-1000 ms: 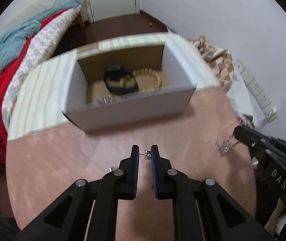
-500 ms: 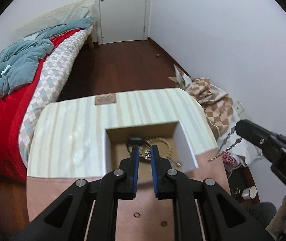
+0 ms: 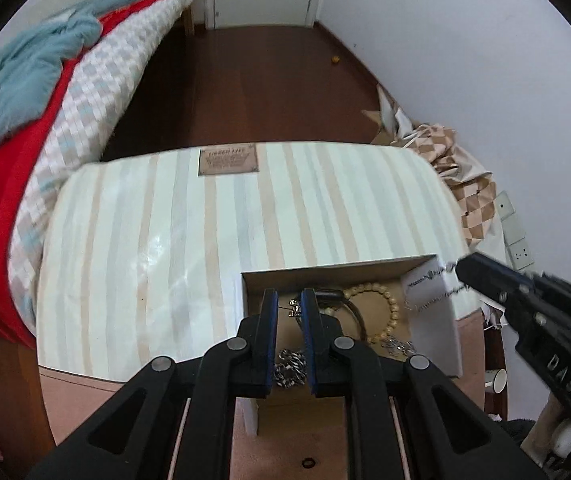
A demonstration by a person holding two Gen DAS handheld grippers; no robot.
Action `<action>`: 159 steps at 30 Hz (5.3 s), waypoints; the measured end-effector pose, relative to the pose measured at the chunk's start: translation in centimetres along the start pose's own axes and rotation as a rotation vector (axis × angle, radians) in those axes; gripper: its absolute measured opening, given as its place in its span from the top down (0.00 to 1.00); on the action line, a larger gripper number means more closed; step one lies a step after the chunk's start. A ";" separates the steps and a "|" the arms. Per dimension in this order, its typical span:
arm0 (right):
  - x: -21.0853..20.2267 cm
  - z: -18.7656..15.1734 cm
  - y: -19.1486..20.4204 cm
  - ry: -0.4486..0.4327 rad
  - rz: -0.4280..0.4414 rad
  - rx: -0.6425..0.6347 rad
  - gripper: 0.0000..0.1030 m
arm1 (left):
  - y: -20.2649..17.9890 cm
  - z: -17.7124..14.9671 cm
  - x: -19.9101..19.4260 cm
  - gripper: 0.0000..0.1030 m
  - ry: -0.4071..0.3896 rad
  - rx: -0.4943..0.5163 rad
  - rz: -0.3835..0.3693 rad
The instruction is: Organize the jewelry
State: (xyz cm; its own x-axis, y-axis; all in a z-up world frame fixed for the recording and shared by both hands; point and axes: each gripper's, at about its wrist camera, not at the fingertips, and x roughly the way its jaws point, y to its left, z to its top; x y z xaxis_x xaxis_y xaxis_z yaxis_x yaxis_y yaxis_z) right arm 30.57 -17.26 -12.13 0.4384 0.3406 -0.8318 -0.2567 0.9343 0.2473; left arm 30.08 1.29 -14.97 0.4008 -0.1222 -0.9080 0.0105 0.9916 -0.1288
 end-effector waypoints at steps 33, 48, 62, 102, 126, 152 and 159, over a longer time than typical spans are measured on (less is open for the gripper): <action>-1.0 -6.7 0.4 0.159 -0.233 0.013 0.00 | 2.3 -7.3 -4.0 0.00 -0.069 -0.058 0.270; -9.7 -8.7 4.3 0.040 -0.284 -0.025 0.00 | 1.1 -11.4 -12.1 0.00 -0.200 -0.074 0.300; -18.0 -10.5 7.4 -0.077 -0.280 -0.043 0.00 | -0.2 -14.0 -18.4 0.00 -0.280 -0.060 0.261; -3.0 -22.4 1.8 0.000 -0.154 0.035 0.90 | 1.6 -20.2 -0.6 0.01 0.018 -0.038 0.304; -3.3 -22.4 -4.2 0.029 -0.151 0.220 0.75 | -3.5 -19.0 2.3 0.93 0.002 0.056 0.138; -2.3 -21.3 -1.9 -0.004 -0.188 0.114 0.89 | 1.4 -18.2 0.5 0.94 0.024 -0.105 0.002; -2.3 -21.1 -1.7 -0.010 -0.182 0.126 0.89 | -0.6 -17.7 2.4 0.80 0.044 -0.042 0.043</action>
State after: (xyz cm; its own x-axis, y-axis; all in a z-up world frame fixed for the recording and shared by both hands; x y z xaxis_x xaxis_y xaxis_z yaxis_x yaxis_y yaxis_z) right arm 11.86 -21.87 -21.15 0.4767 0.1653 -0.8634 -0.0628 0.9861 0.1541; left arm 14.81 -0.31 -24.15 0.3592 -0.0820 -0.9297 -0.0452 0.9934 -0.1051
